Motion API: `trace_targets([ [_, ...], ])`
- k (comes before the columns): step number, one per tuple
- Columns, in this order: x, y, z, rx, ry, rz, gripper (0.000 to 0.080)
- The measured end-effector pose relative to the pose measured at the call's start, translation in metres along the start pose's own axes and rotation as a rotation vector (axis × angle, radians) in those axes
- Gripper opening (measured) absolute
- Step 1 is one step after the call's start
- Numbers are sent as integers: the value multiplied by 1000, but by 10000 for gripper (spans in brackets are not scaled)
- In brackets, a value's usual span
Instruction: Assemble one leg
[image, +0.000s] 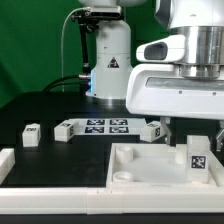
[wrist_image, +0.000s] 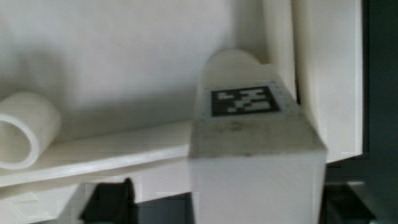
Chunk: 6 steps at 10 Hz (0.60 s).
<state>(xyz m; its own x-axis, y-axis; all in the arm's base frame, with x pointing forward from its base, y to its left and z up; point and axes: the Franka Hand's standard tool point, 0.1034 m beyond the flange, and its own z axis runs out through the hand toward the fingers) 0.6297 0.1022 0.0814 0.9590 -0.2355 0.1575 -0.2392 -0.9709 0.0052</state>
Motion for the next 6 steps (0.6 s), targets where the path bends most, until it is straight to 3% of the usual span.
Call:
trace_targets([
  [1, 0, 0, 0, 0, 0, 0, 367],
  [2, 0, 0, 0, 0, 0, 1, 290],
  [6, 0, 1, 0, 0, 0, 85, 290],
])
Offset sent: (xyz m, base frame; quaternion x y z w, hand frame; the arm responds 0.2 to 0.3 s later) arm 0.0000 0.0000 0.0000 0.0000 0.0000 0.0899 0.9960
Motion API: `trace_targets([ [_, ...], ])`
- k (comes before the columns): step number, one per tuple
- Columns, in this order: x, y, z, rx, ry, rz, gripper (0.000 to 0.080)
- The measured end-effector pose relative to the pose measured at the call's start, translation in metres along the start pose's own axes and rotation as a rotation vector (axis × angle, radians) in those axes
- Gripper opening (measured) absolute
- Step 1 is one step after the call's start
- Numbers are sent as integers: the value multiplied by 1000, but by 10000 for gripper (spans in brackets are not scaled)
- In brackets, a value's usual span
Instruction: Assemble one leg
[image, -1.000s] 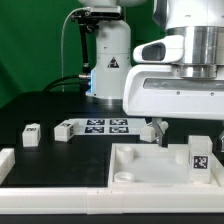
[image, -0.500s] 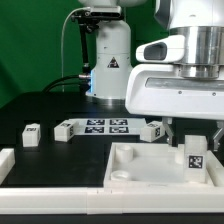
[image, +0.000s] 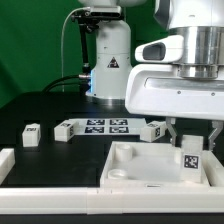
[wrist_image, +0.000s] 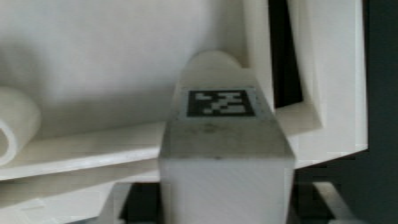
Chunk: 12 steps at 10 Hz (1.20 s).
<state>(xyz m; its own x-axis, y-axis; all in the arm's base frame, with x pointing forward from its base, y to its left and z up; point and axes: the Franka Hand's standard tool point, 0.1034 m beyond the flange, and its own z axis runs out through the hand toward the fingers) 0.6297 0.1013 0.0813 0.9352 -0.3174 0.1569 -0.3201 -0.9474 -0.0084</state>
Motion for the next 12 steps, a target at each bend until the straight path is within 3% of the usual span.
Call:
trace_targets([
  [2, 0, 3, 0, -7, -2, 278, 291],
  [4, 3, 14, -1, -40, 13, 488, 302],
  [7, 4, 27, 0, -63, 40, 763, 319],
  [8, 4, 31, -1, -78, 54, 766, 319],
  [10, 4, 31, -1, -77, 52, 761, 328],
  [11, 4, 31, -1, -77, 52, 761, 538],
  [12, 4, 31, -1, -77, 52, 760, 538],
])
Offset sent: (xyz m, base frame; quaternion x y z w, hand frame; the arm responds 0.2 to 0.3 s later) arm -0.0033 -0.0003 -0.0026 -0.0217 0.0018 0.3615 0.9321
